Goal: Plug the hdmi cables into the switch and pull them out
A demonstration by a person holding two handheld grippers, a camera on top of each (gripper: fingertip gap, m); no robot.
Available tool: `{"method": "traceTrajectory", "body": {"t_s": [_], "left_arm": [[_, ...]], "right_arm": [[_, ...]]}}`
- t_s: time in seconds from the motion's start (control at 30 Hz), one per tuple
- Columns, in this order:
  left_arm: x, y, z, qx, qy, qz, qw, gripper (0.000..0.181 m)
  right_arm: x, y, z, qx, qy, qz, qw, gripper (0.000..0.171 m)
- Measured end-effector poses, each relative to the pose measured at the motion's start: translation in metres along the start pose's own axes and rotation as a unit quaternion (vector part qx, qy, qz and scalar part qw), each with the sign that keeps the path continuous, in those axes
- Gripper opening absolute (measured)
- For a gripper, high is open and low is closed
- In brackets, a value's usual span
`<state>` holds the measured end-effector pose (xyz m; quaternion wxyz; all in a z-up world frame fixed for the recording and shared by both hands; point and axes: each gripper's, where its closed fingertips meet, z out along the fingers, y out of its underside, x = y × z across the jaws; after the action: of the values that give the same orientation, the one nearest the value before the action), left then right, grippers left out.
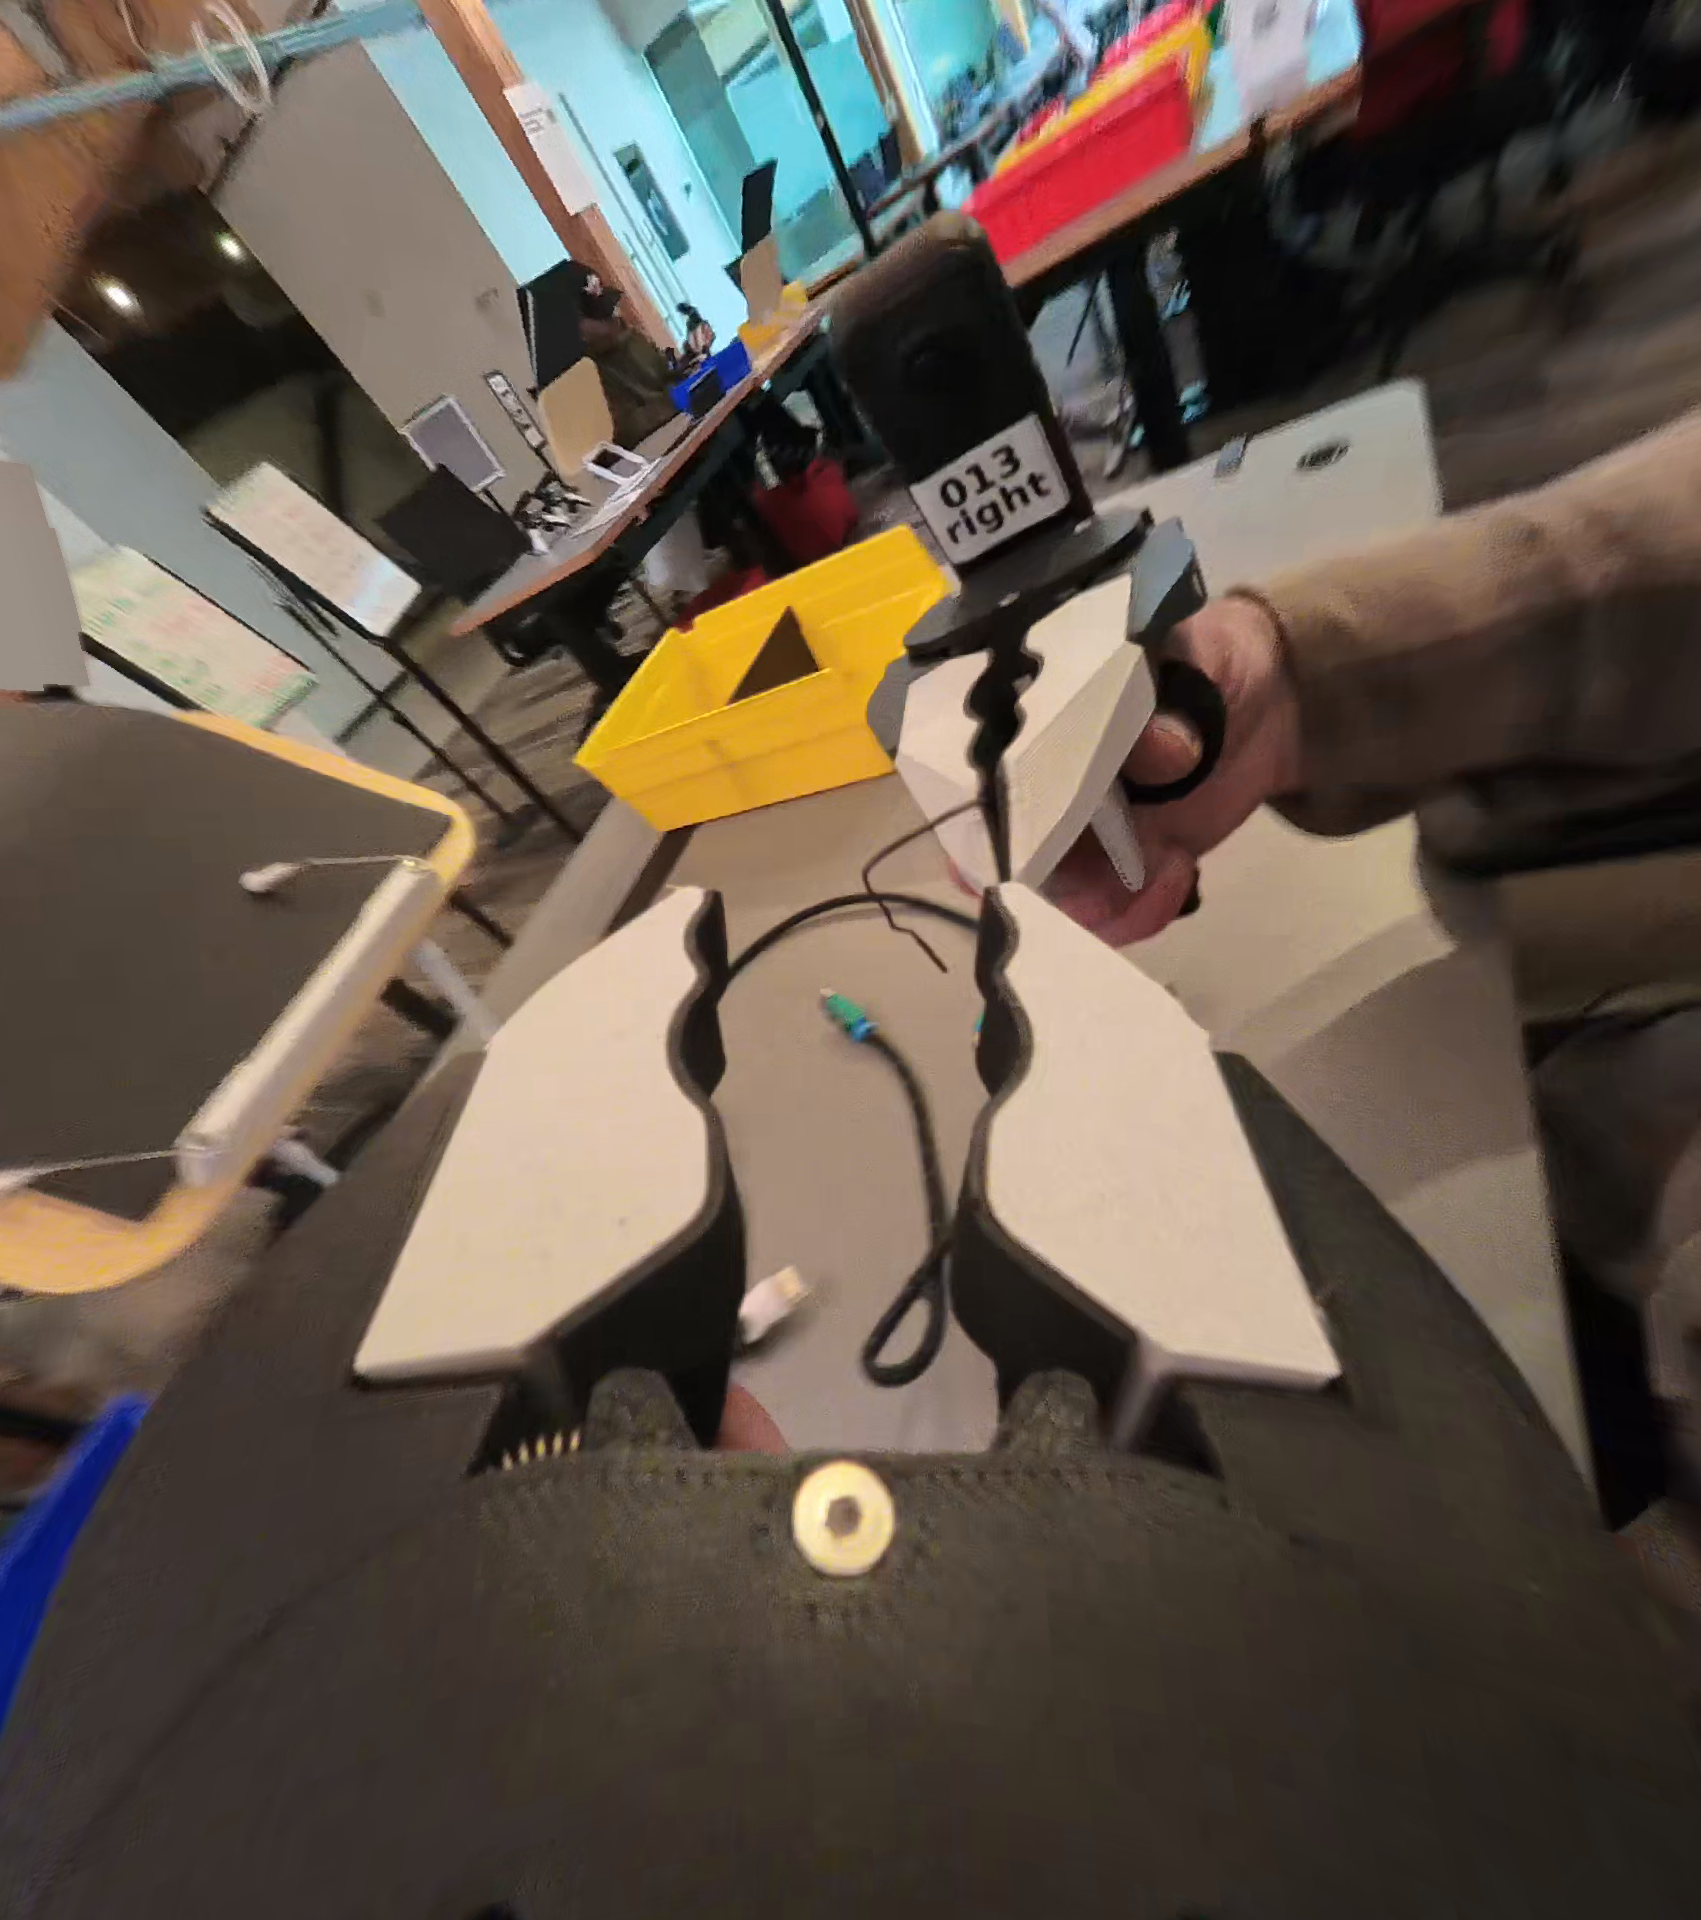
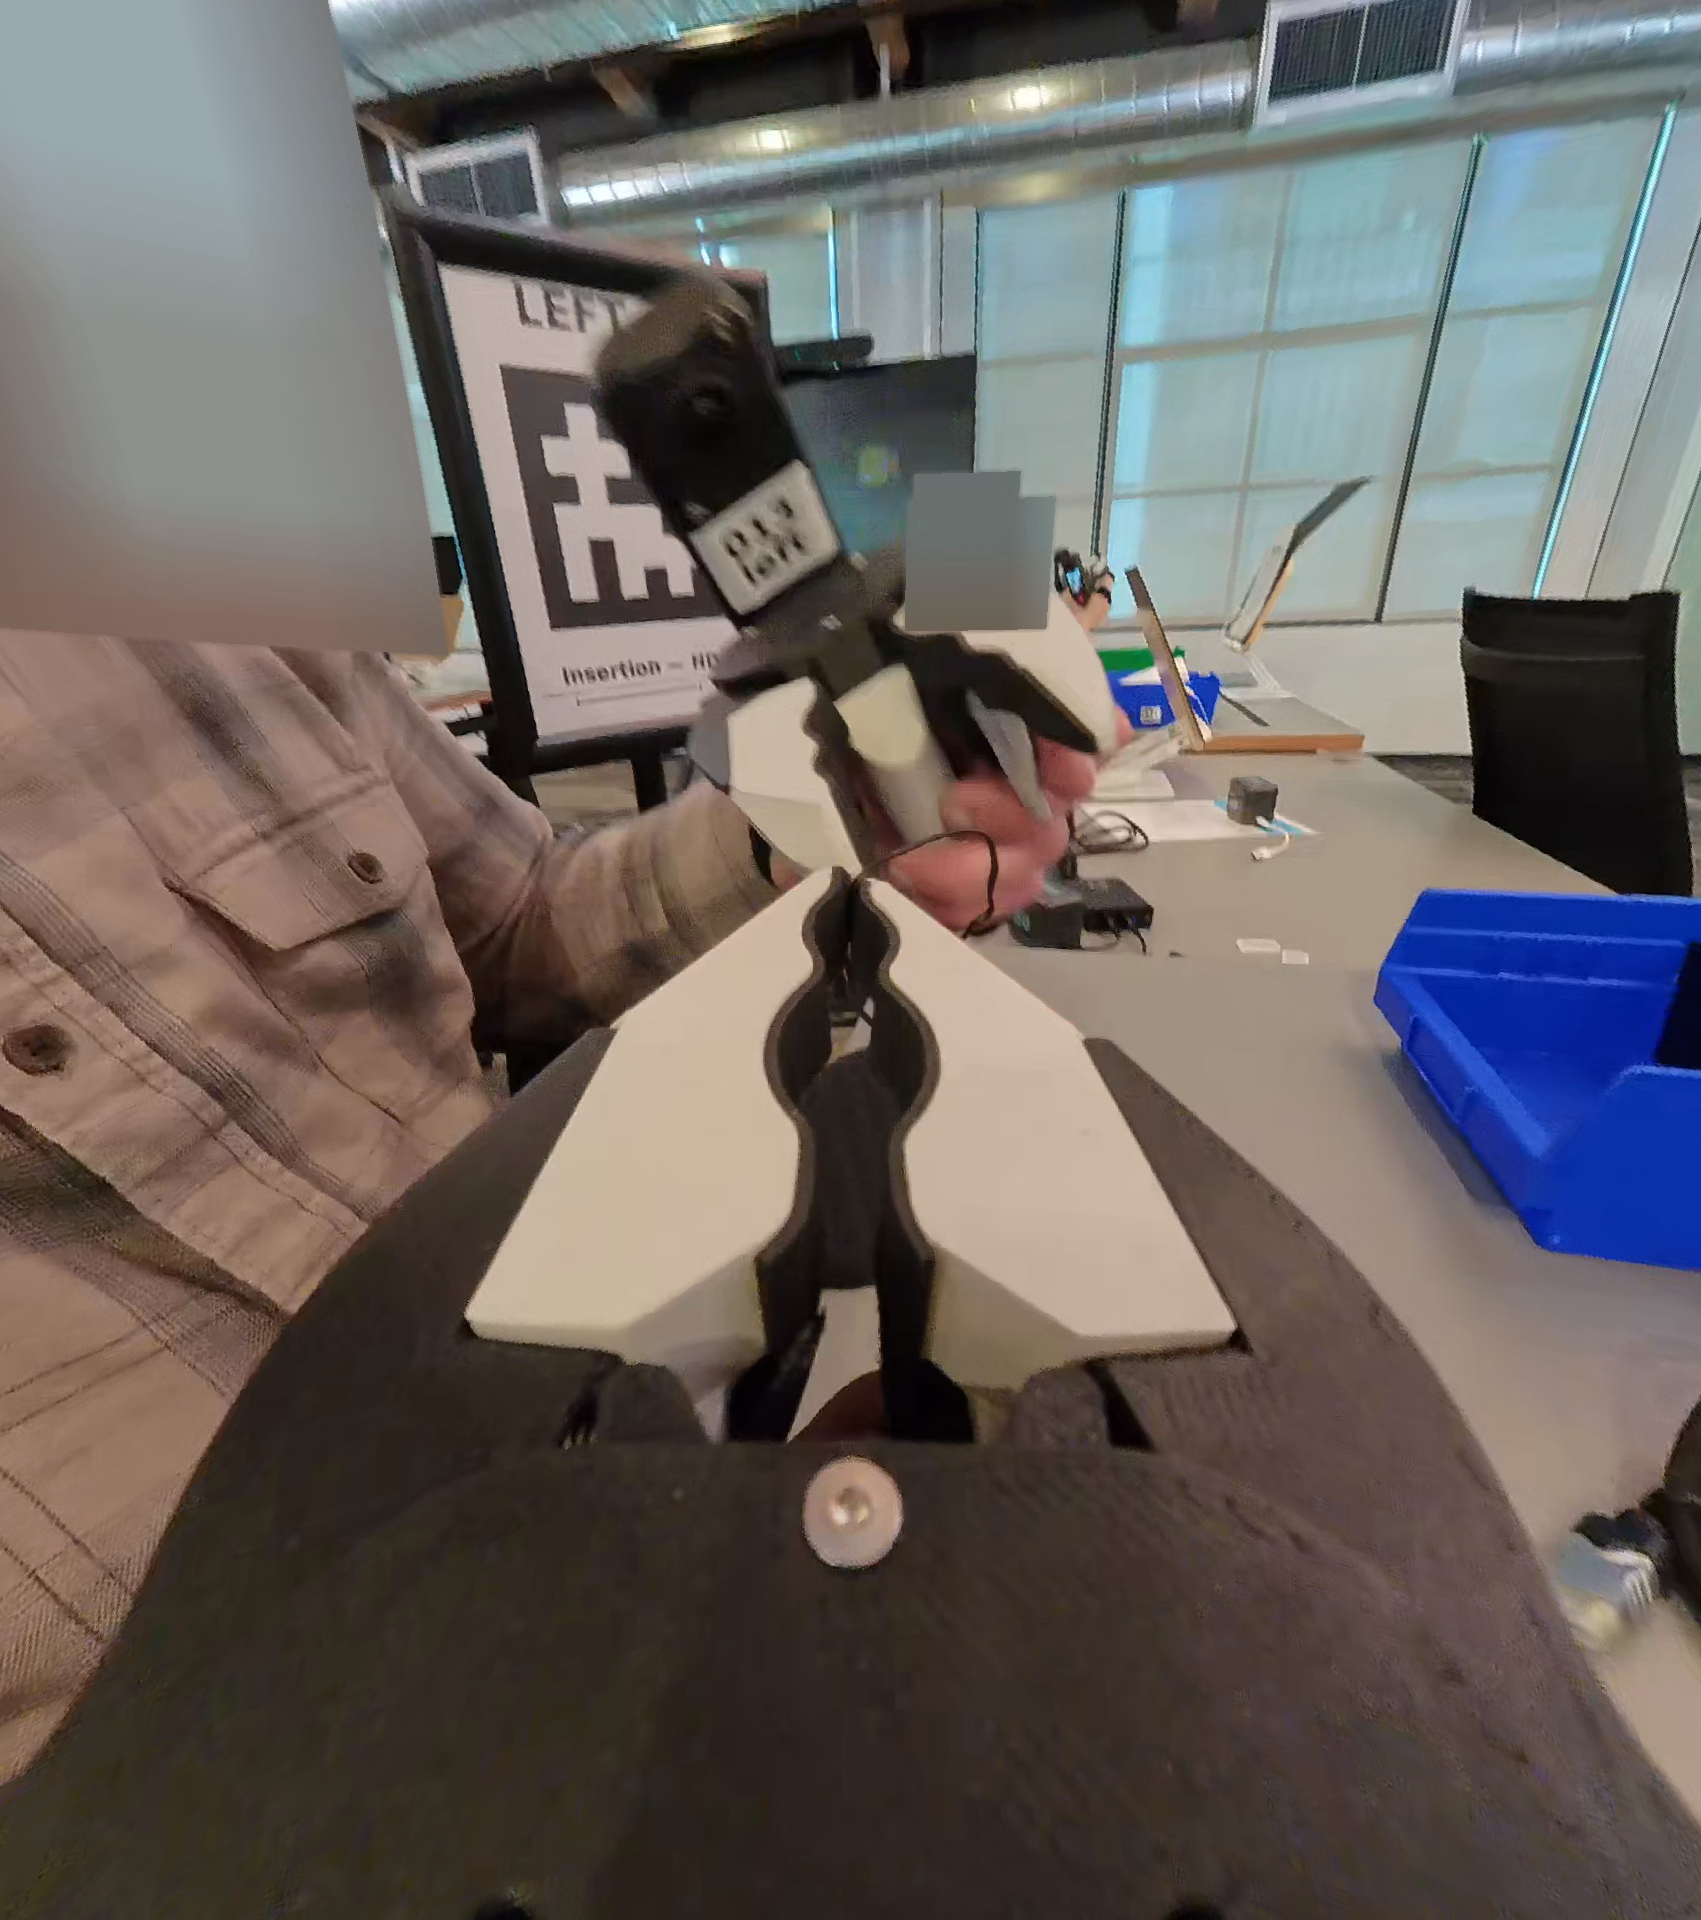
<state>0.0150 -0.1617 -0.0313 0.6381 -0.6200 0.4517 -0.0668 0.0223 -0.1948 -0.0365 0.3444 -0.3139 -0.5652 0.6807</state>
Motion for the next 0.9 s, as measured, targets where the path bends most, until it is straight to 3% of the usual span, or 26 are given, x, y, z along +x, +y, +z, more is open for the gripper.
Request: {"method": "traceTrajectory", "body": {"t_s": [0.13, 0.27, 0.33, 0.5, 0.6, 0.63, 0.8, 0.9], "left_arm": [[0.003, 0.003, -0.001, -0.074, -0.039, 0.146, 0.986, 0.039], [0.007, 0.014, 0.005, -0.135, -0.061, 0.255, 0.955, 0.019], [0.01, 0.018, 0.005, -0.145, -0.056, 0.264, 0.952, 0.008], [0.012, 0.017, 0.006, -0.153, -0.064, 0.317, 0.934, 0.001], [0.007, 0.016, 0.008, -0.144, -0.076, 0.307, 0.938, 0.001], [0.005, 0.017, 0.007, -0.142, -0.077, 0.3, 0.94, 0.0], [0.004, 0.01, 0.004, -0.066, -0.056, 0.234, 0.969, 0.0], [0.011, 0.0, 0.005, -0.029, -0.036, 0.221, 0.974, 0.0]], "right_arm": [[0.001, 0.011, 0.003, -0.039, 0.002, 0.009, 0.999, 0.0], [-0.001, 0.022, 0.008, -0.071, -0.004, 0.024, 0.997, 0.0], [0.0, 0.024, 0.007, -0.078, 0.0, 0.031, 0.996, 0.0], [0.001, 0.024, 0.005, -0.082, -0.001, 0.044, 0.996, 0.0], [0.006, 0.021, 0.003, -0.08, 0.018, 0.042, 0.996, 0.0], [0.008, 0.016, 0.001, -0.074, 0.028, 0.038, 0.996, 0.005], [0.016, -0.003, -0.015, -0.075, 0.059, 0.049, 0.994, 0.073], [0.006, -0.006, -0.009, -0.07, 0.032, 0.066, 0.995, 0.079]]}}
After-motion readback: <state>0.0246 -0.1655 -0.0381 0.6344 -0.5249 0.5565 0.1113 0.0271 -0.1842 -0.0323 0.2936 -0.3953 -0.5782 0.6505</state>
